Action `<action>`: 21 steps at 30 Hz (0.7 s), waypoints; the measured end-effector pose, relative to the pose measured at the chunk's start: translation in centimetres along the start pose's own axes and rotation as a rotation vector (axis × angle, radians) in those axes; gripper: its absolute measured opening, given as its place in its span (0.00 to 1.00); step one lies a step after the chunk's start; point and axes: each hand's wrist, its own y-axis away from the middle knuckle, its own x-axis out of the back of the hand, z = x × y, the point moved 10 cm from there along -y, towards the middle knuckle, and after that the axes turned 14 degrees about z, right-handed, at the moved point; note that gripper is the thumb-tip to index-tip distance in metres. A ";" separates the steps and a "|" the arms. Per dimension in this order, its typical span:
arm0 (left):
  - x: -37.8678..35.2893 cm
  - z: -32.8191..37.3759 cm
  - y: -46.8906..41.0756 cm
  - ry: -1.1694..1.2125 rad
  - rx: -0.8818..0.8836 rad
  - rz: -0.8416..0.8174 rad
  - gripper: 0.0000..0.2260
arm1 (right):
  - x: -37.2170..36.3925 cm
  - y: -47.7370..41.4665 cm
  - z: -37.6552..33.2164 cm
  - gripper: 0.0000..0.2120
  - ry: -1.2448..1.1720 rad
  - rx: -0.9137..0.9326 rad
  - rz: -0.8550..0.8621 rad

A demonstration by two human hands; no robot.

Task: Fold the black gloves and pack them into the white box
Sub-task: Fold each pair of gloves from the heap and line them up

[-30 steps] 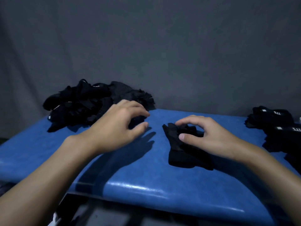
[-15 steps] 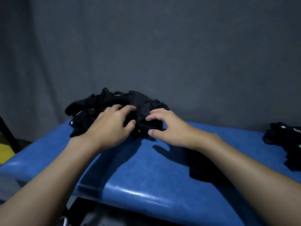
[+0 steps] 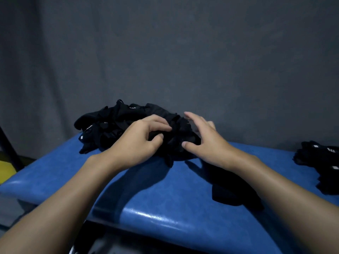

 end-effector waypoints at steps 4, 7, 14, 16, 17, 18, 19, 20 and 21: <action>-0.3 1.0 0.2 0.213 0.085 0.017 0.11 | 0.9 0.6 1.4 0.16 0.015 -0.025 -0.011; -0.5 0.4 0.1 0.233 0.154 0.042 0.11 | 1.3 2.1 1.5 0.08 -0.020 0.020 -0.066; -4.4 -0.7 1.6 -0.058 0.121 -0.218 0.03 | 2.7 5.9 3.7 0.15 0.030 0.004 -0.036; -5.6 -0.9 2.3 -0.185 0.087 -0.327 0.09 | 2.8 6.4 4.2 0.11 0.099 -0.012 -0.018; -6.1 -1.1 2.6 -0.229 0.066 -0.359 0.12 | 2.7 6.6 4.5 0.11 0.132 -0.018 -0.030; -6.4 -1.2 2.7 -0.258 0.050 -0.377 0.14 | 2.5 6.9 4.7 0.12 0.149 -0.024 -0.049; -6.6 -1.4 2.8 -0.274 0.043 -0.386 0.16 | 2.2 7.3 4.9 0.14 0.153 -0.032 -0.069; -6.8 -1.5 2.9 -0.288 0.047 -0.395 0.17 | 2.0 7.7 5.1 0.15 0.151 -0.034 -0.085; -7.0 -1.6 3.0 -0.303 0.053 -0.404 0.18 | 1.8 8.1 5.2 0.15 0.148 -0.030 -0.098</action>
